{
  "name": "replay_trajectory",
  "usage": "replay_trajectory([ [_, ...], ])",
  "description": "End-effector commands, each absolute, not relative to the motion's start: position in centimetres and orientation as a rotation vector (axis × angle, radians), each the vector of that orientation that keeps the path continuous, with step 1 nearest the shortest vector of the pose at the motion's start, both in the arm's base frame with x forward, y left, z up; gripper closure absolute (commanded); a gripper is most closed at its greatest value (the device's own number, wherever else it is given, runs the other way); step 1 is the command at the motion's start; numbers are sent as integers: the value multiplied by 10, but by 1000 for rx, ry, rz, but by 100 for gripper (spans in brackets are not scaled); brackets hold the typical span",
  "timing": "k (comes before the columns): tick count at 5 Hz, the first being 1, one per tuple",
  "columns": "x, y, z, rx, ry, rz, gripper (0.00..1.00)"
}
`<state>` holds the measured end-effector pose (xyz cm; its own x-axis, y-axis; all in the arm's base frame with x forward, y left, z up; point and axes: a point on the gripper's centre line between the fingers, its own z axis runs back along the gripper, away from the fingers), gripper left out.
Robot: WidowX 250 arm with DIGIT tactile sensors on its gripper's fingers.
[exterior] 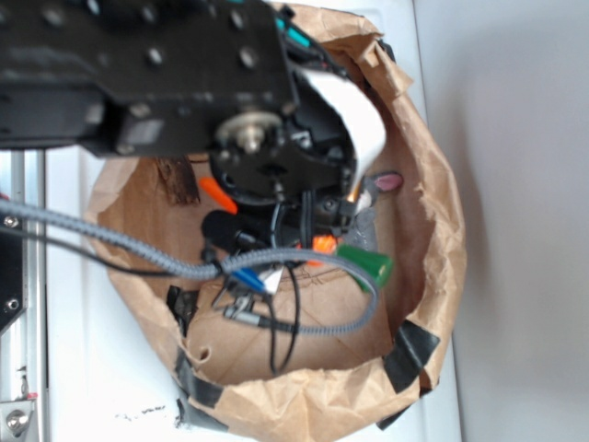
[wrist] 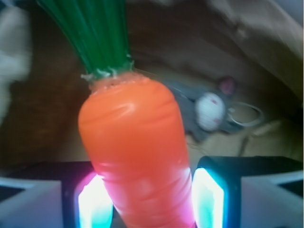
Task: Grab the carrot.
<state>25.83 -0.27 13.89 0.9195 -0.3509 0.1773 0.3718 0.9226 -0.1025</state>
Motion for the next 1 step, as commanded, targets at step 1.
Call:
replay_trajectory([
  [1,248,14,200,-88,-129,-303,100],
])
